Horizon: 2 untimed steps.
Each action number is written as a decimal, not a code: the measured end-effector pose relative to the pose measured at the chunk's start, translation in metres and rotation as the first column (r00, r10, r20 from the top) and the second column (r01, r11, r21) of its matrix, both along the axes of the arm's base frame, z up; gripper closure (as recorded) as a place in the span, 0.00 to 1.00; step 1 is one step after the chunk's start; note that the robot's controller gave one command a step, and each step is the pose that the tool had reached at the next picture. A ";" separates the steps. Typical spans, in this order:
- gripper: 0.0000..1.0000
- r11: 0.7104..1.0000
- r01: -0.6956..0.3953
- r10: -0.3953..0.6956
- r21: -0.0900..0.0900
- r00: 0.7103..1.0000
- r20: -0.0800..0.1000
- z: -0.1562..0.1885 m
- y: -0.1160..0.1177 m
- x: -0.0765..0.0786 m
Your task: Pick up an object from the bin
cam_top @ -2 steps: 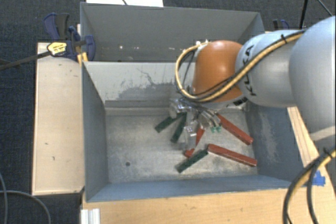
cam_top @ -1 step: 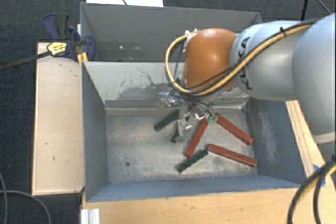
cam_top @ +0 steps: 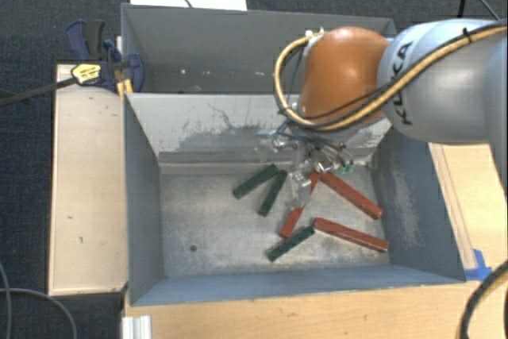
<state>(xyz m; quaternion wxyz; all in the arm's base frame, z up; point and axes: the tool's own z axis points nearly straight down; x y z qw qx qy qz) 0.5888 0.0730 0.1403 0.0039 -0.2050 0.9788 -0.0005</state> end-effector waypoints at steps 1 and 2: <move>0.00 0.996 0.088 -0.088 0.000 0.996 -0.011 -0.073 0.007 -0.002; 0.00 0.996 0.090 -0.090 0.001 0.996 -0.007 -0.073 0.007 -0.001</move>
Offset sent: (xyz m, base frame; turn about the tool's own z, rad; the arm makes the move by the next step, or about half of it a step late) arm -0.0009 0.0064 -0.0703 0.0870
